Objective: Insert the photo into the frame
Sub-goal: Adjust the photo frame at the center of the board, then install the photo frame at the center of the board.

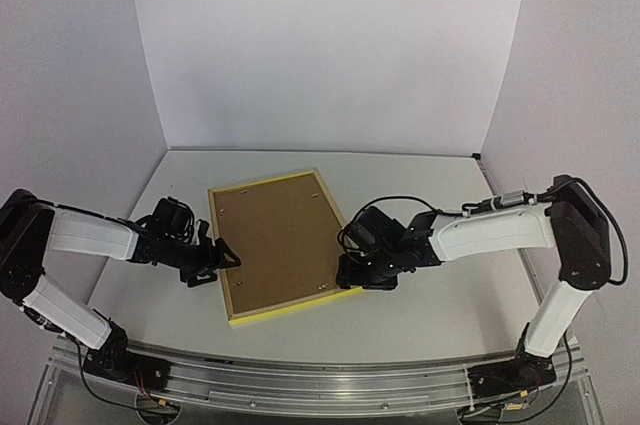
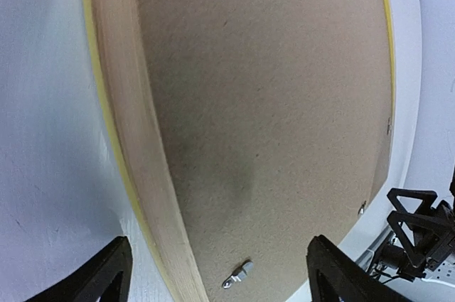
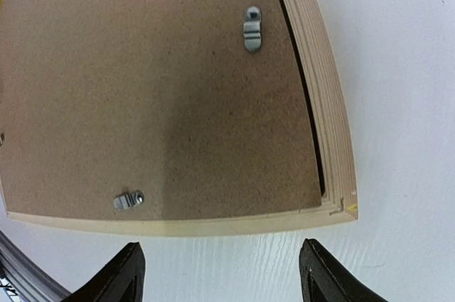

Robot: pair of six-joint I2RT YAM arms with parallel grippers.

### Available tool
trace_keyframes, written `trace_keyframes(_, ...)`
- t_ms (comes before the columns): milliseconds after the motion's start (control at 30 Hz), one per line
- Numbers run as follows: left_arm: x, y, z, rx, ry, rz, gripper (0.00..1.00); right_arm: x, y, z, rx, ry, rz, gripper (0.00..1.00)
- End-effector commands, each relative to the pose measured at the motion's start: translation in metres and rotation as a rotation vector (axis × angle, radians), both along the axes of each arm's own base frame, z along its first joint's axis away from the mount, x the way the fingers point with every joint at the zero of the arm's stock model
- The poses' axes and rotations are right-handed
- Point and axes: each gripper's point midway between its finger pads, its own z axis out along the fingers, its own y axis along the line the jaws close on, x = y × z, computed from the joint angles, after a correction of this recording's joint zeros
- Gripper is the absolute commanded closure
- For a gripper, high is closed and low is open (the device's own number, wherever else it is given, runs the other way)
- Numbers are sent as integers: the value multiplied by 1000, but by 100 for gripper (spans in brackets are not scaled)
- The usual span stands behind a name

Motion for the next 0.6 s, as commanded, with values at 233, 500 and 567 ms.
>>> trace_keyframes(233,145,0,85,219,-315,-80,0,-34,12,17,64,97,159,33)
trace_keyframes(500,268,6,56,204,-387,-185,0,-28,46,9,26,42,313,34)
trace_keyframes(567,285,1,38,207,-377,-219,0,-32,54,5,25,47,372,34)
